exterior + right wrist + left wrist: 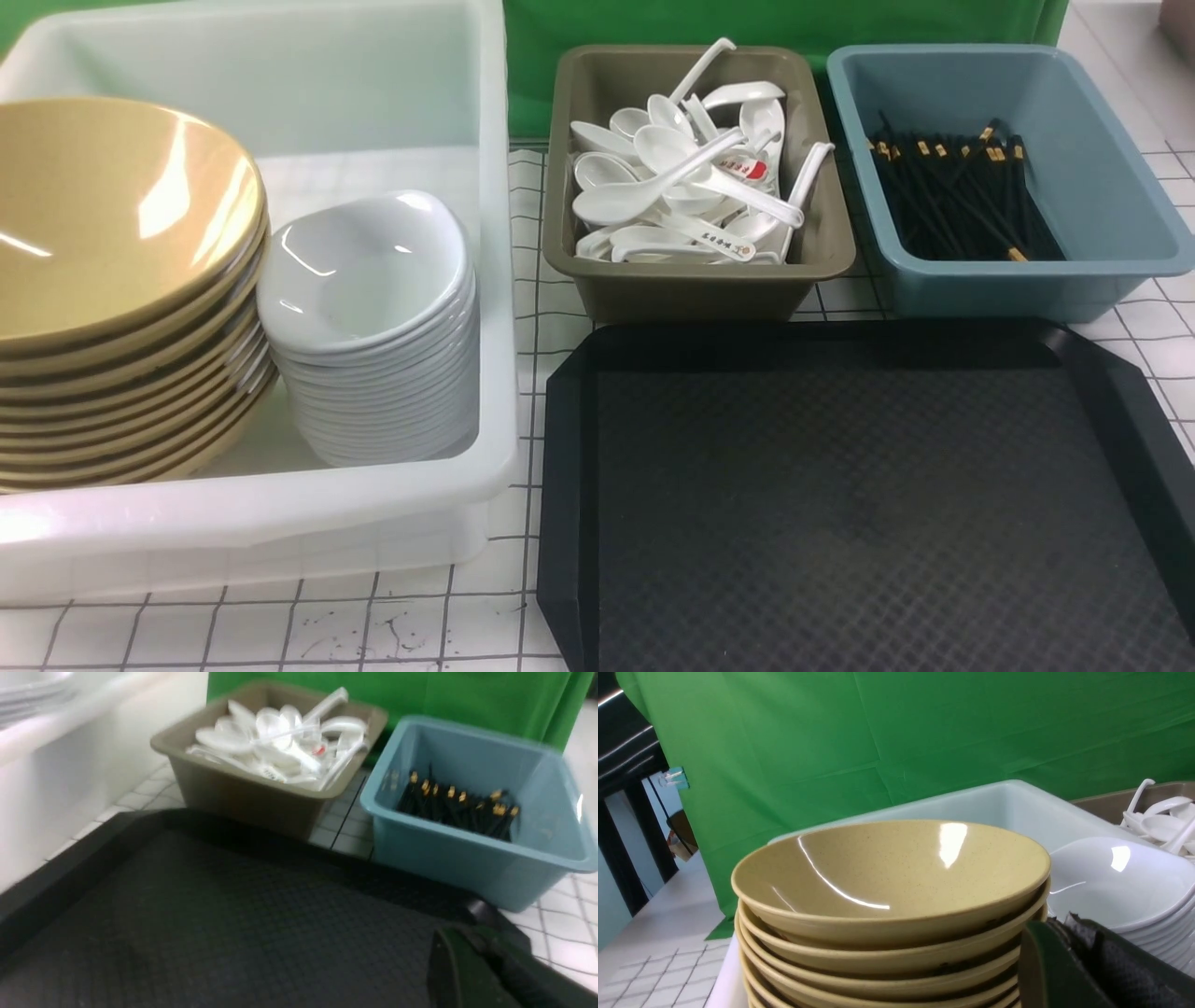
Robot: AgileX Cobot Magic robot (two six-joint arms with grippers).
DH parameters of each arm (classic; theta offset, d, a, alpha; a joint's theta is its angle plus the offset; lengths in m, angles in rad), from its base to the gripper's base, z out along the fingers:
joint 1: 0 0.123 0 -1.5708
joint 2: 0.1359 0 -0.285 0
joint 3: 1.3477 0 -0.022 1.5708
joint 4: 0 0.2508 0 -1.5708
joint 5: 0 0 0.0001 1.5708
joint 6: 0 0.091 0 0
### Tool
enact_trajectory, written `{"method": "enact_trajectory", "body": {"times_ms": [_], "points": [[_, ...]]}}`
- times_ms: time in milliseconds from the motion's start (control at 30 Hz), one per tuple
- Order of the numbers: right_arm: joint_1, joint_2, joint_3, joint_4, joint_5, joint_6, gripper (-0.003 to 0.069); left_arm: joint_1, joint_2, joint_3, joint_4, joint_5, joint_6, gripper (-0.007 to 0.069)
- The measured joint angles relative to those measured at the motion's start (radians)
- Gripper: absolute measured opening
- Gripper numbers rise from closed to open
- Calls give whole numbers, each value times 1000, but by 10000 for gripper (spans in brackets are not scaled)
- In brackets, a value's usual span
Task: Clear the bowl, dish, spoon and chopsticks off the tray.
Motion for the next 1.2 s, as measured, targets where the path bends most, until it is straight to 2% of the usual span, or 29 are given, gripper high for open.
{"method": "enact_trajectory", "body": {"times_ms": [167, 267, 400, 500, 633, 1200], "points": [[-6, 24, 46, -83, -65, -16, 36, 0, -1, 1, 0, -1, 0, -13], [-42, 12, 82, -95, -132, -12, 36, 0, -1, 1, 0, 0, 0, -13], [-142, -17, 177, -128, -206, 61, 36, 0, -1, 1, 0, 0, 0, -13], [-179, -17, 237, -142, -237, 119, 38, 0, -1, 2, 0, 1, -1, -13], [-182, -17, 241, -158, -187, 147, 40, 0, -1, 2, 0, 1, -7, -13], [-187, -17, 240, -163, -182, 152, 47, 0, -1, 2, 0, 1, -4, -13]]}}
